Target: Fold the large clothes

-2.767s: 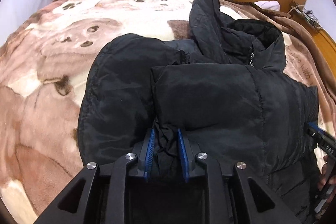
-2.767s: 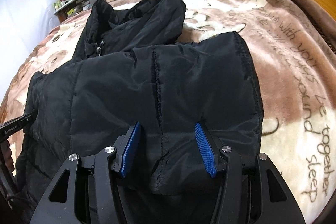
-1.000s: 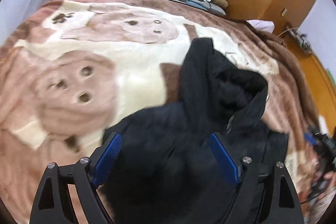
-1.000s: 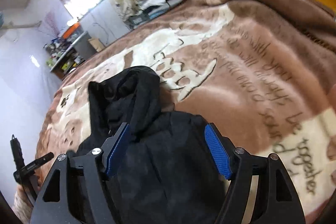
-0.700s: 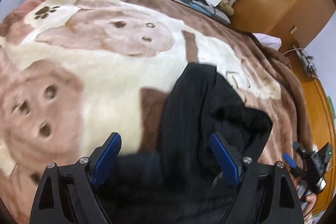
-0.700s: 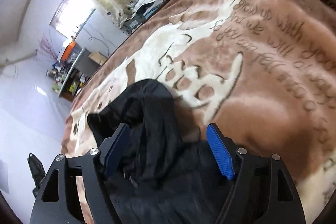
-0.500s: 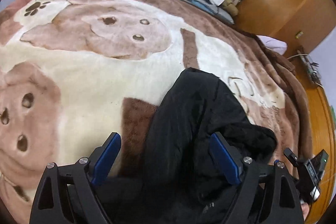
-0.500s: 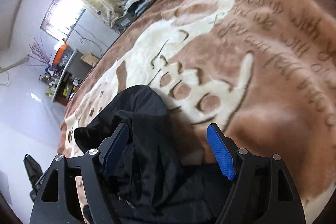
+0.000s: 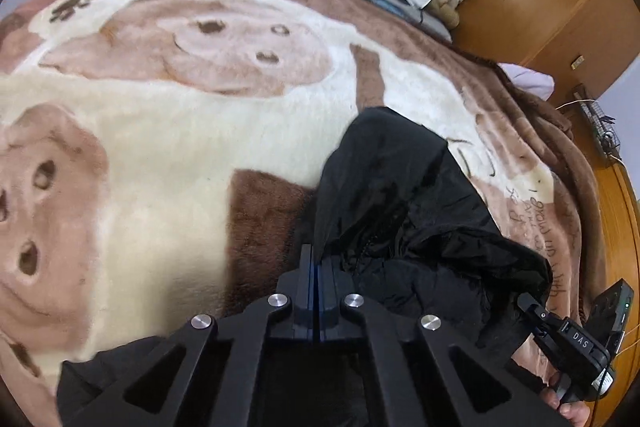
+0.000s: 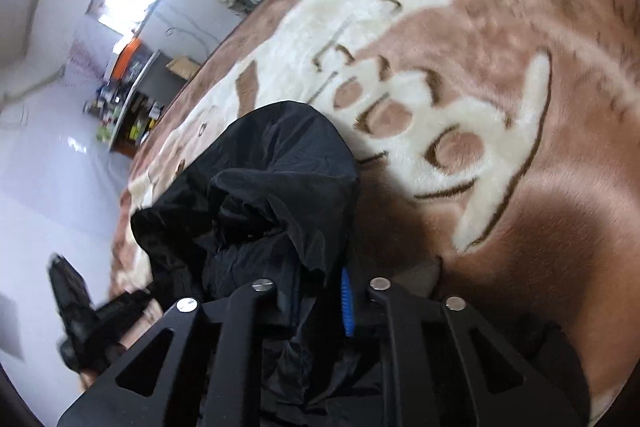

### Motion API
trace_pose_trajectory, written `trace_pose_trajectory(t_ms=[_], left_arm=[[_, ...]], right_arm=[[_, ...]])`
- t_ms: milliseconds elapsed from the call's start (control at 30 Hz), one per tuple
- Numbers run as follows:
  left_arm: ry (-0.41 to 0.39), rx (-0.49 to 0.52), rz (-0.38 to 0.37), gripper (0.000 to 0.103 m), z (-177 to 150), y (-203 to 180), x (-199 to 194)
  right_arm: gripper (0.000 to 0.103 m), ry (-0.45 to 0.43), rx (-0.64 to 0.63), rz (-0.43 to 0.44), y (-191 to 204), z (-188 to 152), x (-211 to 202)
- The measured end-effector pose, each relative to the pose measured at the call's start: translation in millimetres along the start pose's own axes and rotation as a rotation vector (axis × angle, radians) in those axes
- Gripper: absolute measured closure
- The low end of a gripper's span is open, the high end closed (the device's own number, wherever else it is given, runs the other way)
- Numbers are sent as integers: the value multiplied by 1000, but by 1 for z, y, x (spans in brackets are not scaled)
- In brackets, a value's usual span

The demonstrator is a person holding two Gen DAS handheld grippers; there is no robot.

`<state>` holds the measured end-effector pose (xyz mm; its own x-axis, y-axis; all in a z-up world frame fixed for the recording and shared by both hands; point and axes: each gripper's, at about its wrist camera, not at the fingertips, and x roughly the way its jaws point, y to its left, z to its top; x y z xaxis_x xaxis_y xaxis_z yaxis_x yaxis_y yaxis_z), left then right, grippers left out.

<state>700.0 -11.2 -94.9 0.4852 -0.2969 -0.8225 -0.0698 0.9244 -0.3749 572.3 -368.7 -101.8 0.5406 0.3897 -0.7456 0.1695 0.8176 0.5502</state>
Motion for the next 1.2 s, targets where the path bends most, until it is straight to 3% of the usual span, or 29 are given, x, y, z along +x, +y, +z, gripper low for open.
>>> trace_pose_trajectory(t_ms=[333,467,567,700,767,833,900,1000,1067,1133,1200], left_arm=[[-88,33,-99,103,-41,27,-69],[-106,29,-173,103,-74,45,-91],[-93,9,-201,103,-97,61,-98],[-36,-4,-194,100,-120,77,-94],[-17,-31,-184,98,-126,85,-94],[-2,-72,-190,90,-128,94,-95],[0,-103,-205,88,-132,103,-101],[-14,-110,-173,86,-135,117,-116],[-18,-116,-157,76,-137,129,-129],[-31,-121,-152,52,-141,138,-144],[-47,-110,-145,47,-142,143,-158]], right_arm=[[91,-127,-304,-73,31,-42,-54],[91,-134,-467,-106,37,-72,-70],[90,-117,-510,-109,25,-86,-77],[87,-78,-490,-125,8,-98,-77],[74,-78,-469,-147,2,-103,-81],[70,-48,-405,-124,-7,-105,-84],[64,-31,-315,-105,-18,-107,-90],[63,-23,-231,-70,-32,-110,-103],[63,-32,-211,-73,-39,-113,-114],[61,-49,-197,-103,-48,-114,-126],[61,-66,-152,-95,-57,-114,-142]])
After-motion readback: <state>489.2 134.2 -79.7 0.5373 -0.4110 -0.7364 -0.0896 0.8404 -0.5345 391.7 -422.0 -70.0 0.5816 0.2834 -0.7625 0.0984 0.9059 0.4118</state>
